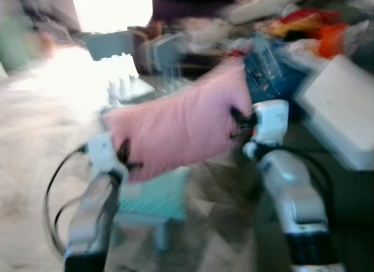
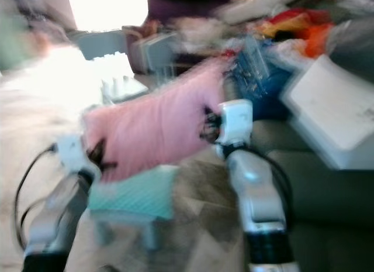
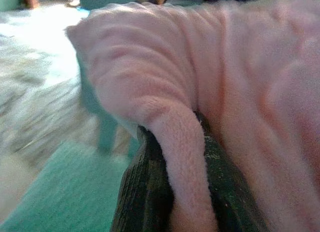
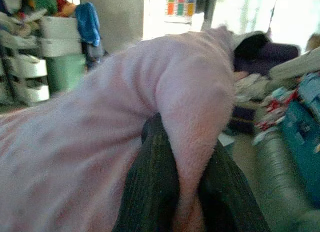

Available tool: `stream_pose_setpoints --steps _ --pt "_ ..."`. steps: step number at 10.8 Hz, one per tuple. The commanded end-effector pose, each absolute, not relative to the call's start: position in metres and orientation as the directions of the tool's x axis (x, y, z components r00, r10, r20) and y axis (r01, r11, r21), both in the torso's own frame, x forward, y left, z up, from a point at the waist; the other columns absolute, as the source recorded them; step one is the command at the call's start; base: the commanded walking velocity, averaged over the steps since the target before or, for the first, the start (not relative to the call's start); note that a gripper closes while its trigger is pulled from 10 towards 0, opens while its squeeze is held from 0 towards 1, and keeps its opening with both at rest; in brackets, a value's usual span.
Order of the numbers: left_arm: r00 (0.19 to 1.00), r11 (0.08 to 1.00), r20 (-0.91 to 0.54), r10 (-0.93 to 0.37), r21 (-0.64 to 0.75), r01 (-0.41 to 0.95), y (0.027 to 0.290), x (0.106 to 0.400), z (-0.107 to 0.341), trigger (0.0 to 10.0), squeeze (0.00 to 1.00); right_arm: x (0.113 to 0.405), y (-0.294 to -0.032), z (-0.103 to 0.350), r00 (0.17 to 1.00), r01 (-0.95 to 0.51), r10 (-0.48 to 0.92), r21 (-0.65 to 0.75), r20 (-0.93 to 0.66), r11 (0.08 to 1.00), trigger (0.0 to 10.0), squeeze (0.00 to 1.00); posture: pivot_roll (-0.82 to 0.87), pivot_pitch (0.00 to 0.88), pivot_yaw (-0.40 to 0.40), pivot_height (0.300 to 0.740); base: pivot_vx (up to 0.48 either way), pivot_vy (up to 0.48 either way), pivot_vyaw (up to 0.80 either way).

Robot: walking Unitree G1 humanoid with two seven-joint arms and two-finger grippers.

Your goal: Move the pillow to the sofa

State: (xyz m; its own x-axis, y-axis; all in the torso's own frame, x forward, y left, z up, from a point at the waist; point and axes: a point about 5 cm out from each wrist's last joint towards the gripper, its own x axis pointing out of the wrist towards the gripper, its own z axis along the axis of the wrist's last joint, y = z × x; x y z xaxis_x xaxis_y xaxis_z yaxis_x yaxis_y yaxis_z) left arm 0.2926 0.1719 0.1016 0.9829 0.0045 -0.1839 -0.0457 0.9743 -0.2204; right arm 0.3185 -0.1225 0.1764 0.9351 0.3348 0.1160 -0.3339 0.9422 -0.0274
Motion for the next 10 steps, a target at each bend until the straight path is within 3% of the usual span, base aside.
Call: stream_pose_setpoints --steps 1,10 --pt "0.990 0.977 -0.140 -0.021 -0.215 -0.010 0.1663 0.2993 0.1143 10.0 0.00 0.3196 -0.1265 0.1808 0.937 -0.322 0.323 -0.023 0.132 0.946 10.0 0.00 -0.12 0.000 -0.038 0.740 -0.311 0.000 0.00" --pt "0.989 0.978 -0.146 -0.026 -0.208 -0.005 0.1665 0.2995 0.1146 10.0 0.00 0.3187 -0.1251 0.1773 0.939 -0.322 0.321 -0.013 0.121 0.947 10.0 0.00 -0.12 0.000 -0.029 0.740 -0.357 0.000 0.00"
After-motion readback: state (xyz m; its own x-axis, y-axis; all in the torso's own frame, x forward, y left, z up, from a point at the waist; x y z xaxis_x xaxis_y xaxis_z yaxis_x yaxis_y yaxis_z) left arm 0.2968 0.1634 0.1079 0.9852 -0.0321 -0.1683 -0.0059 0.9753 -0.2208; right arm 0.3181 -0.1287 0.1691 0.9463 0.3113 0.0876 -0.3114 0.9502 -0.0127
